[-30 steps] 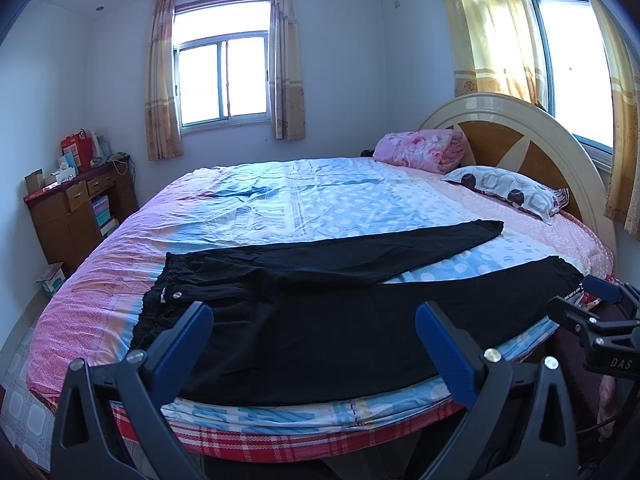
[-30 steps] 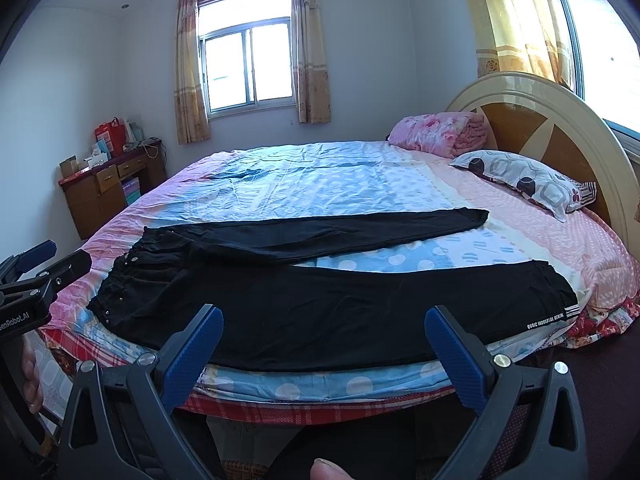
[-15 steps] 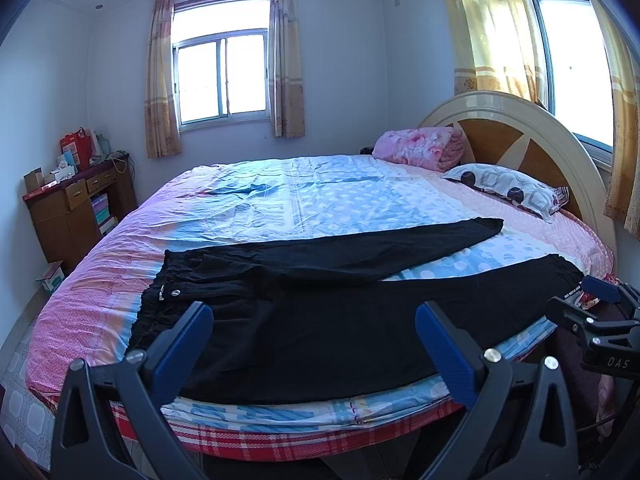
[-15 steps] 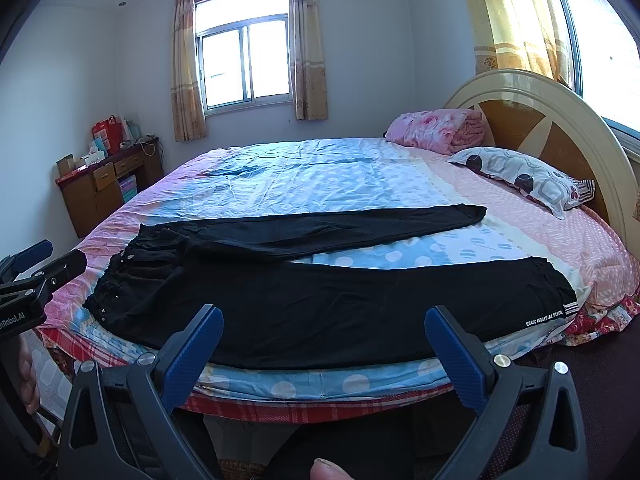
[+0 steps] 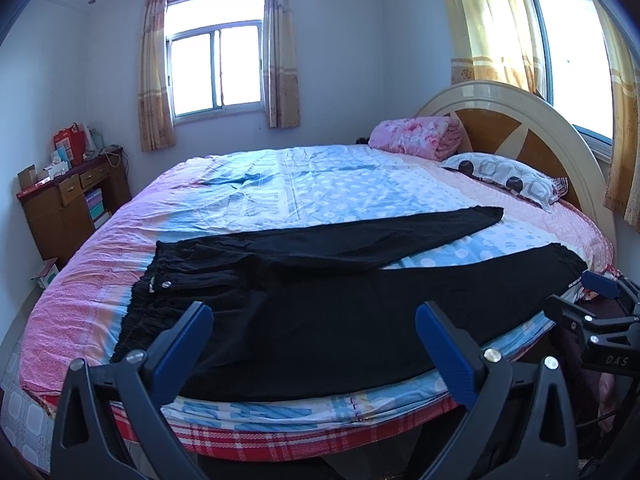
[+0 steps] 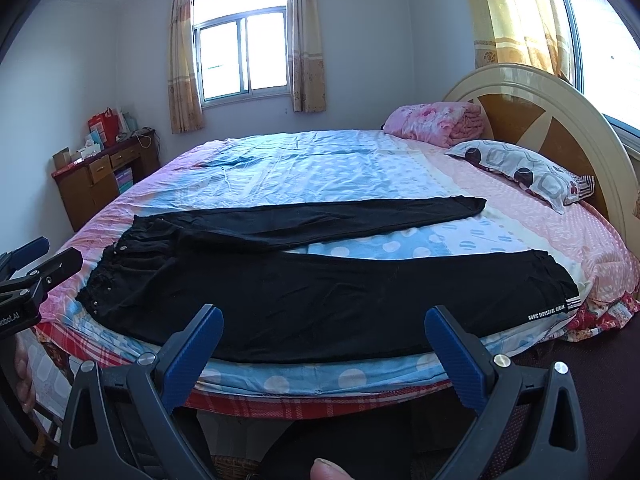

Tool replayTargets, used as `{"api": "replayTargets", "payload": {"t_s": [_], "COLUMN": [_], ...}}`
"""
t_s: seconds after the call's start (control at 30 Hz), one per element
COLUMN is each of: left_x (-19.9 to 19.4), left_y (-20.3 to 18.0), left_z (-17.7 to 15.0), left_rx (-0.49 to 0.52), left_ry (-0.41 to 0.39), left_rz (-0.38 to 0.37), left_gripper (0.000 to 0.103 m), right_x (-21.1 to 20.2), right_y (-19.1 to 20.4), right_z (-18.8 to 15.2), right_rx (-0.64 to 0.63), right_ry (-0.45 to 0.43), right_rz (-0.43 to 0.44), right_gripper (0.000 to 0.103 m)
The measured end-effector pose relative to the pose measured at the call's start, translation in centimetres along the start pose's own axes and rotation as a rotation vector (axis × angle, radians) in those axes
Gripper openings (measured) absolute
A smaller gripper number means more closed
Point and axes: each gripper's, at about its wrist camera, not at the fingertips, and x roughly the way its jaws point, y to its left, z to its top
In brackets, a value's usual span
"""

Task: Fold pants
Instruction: 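Grasp the trouser waistband with the left gripper while the right gripper grasps the other waistband corner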

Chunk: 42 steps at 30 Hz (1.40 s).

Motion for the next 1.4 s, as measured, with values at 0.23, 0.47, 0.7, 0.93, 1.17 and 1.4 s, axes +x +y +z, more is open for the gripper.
{"api": "replayTargets", "payload": {"t_s": [0.23, 0.47, 0.7, 0.93, 1.17, 1.4], "left_x": [6.3, 12.5, 20.0, 29.4, 38.4, 40.3], "left_y": [4.8, 13.8, 23.7, 27.9, 30.6, 31.2], "left_z": [0.0, 0.3, 2.2, 5.6, 6.0, 5.3], "left_rx": [-0.056, -0.114, -0.154, -0.135, -0.164, -0.181], "left_ry": [0.067, 0.161, 0.261, 0.356, 0.52, 0.592], "left_rz": [0.014, 0.149, 0.29, 0.268, 0.223, 0.155], "left_gripper": [0.103, 0.103, 0.103, 0.1, 0.073, 0.071], "right_x": [2.3, 7.8, 14.1, 19.6, 23.7, 27.6], "right_y": [0.0, -3.8, -6.2, -8.5, -13.1, -21.6], "right_z": [0.6, 4.2, 7.2, 9.2, 11.7, 15.3], "right_rx": [-0.102, -0.081, -0.089, -0.046, 0.019, 0.115], "right_ry": [0.014, 0.074, 0.144, 0.202, 0.244, 0.264], "right_rz": [0.03, 0.018, 0.004, -0.003, -0.024, -0.145], "right_gripper": [0.102, 0.102, 0.102, 0.102, 0.093, 0.081]}}
